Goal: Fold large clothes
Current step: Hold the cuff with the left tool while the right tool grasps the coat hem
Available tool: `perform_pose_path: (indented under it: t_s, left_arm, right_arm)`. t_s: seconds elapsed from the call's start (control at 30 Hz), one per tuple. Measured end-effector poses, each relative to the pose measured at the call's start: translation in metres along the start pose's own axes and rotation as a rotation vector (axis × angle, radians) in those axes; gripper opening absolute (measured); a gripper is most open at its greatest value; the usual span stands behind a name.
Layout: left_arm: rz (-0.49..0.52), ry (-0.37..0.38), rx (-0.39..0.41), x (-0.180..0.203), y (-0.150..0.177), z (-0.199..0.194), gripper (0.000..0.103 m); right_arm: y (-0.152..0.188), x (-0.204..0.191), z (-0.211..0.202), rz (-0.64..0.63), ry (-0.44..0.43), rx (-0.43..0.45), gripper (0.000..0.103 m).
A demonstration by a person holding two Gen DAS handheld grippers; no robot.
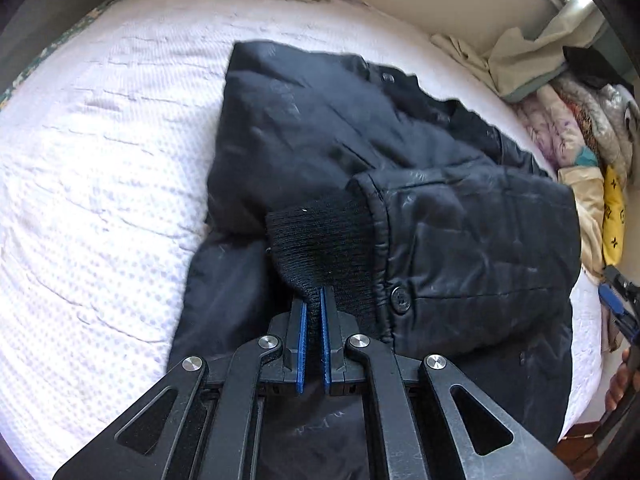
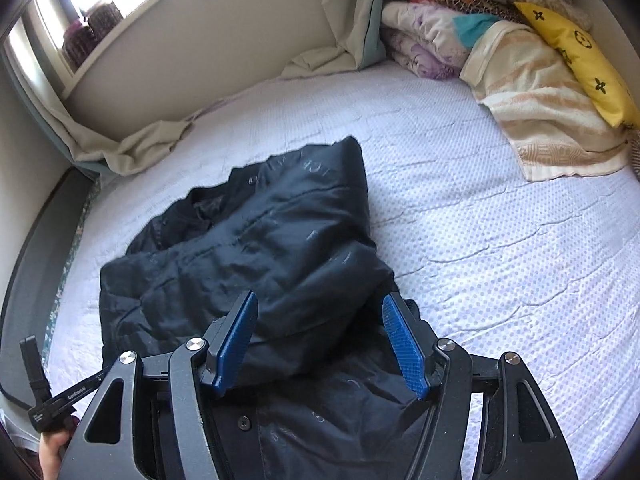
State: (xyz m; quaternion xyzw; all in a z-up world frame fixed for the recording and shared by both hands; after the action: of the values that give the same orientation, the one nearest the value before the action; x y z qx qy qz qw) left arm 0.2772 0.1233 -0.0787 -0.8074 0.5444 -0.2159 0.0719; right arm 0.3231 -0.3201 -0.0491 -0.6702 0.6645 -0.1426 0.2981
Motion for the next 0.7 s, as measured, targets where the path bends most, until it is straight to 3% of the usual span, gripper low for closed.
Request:
perform_pose_path:
  t_s: [0.1,0.27,0.37,0.43,0.7]
  left_arm:
    - [0.026,0.003,0.032,0.009,0.0,-0.013,0.012]
    - [0.05,-0.006,0.176,0.026,-0.007,-0.043,0.047]
    - [0.09,0.016,0.245,0.044,-0.014,-0.051,0.051]
    - [0.101,0.032,0.248,0.051,-0.016,-0.048,0.051]
    - [0.149,-0.031,0.138,0.058,-0.013,0.011,0.051]
  right_arm:
    - [-0.002,-0.004,0.005,-0.024,0.01,0.0,0.058]
    - [-0.015,-0.024,0.01,-0.14,0.054,0.059,0.038]
    - [-0.023,-0.037,0.023,-0.198,0.048,0.085,0.034]
    - [-0.023,-0.043,0.04,-0.21,0.04,0.065,0.034]
    - [-0.01,-0.029,0.099,-0.212,0.113,-0.078,0.027]
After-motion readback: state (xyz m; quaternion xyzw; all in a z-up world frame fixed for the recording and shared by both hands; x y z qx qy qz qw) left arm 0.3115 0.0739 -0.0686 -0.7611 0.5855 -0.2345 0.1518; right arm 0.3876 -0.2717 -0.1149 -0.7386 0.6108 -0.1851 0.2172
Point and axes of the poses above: each gripper's, at about its wrist camera, not at the fingertips, and z roughly the way its jaws point, x to its right, y to its underside, the point moved 1 cm from there along z, roughly the way its jaws point, and after that the axes turned 7 degrees about -z, right-handed, at the moved point
